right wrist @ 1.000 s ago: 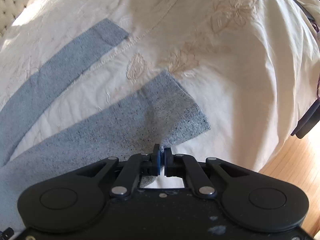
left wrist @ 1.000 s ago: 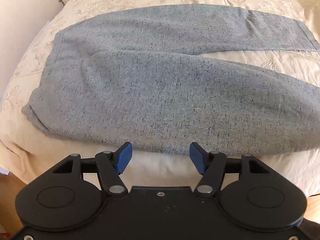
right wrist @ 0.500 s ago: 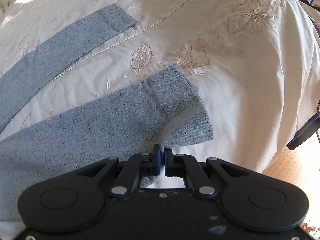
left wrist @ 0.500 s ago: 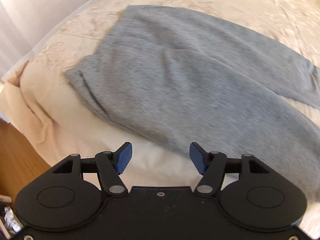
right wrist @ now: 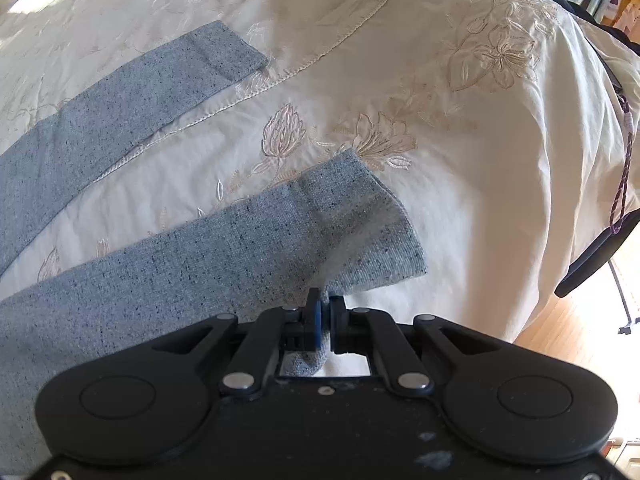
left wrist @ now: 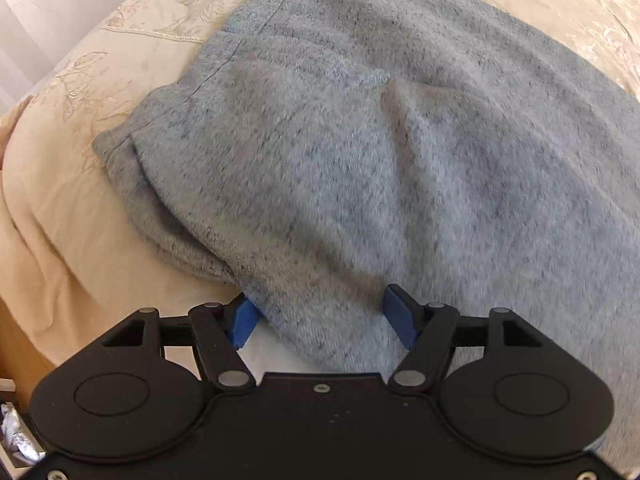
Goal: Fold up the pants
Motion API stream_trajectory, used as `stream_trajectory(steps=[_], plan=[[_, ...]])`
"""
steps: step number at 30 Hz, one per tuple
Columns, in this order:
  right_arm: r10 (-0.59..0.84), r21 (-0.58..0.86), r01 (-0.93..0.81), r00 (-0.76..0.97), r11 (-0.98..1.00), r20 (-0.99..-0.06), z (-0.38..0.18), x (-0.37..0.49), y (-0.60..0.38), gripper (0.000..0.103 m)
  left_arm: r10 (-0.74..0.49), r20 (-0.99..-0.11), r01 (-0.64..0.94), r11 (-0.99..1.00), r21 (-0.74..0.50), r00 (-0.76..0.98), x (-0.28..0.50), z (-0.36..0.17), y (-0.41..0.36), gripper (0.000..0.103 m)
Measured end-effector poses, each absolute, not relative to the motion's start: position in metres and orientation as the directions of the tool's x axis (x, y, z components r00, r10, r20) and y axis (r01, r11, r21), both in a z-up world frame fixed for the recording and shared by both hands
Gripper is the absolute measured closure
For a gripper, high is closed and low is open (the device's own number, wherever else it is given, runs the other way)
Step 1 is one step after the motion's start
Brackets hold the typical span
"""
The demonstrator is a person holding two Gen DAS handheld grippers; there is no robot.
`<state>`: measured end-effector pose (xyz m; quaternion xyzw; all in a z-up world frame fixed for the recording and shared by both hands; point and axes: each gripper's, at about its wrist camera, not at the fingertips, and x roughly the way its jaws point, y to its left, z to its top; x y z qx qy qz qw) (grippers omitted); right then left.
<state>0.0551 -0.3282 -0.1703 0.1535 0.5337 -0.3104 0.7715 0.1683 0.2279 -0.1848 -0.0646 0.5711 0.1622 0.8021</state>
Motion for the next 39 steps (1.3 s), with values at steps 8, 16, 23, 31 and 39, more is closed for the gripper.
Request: stream_trajectory(steps=[8,16,23,31,39], plan=[[-0.343,-0.103,0.672,0.235,0.733,-0.909,-0.158,0.062,-0.319,0.099,0.155,-0.936,-0.359,0.933,0.033,0.316,0.166,-0.181,0.239,0.06],[-0.337,-0.06,0.702,0.263,0.709,-0.904,-0.138,0.065,-0.32,0.099,0.027,-0.943,-0.361,0.927,-0.1,0.331,0.154,-0.169,0.264,0.062],[-0.323,-0.033,0.704,0.283,0.709,-0.903,-0.126,0.075,-0.315,0.099,0.034,-0.953,-0.331,0.941,-0.07,0.3,0.169,-0.179,0.257,0.077],[-0.311,0.012,0.704,0.328,0.71,-0.892,-0.092,0.09,-0.318,0.099,-0.023,-0.933,-0.404,0.897,-0.178,0.36,0.189,-0.11,0.273,0.088],[-0.32,0.121,0.742,0.423,0.66,-0.848,-0.051,0.112,-0.331,0.099,-0.035,-0.89,-0.375,0.899,-0.227,0.455,0.224,-0.06,0.278,0.089]])
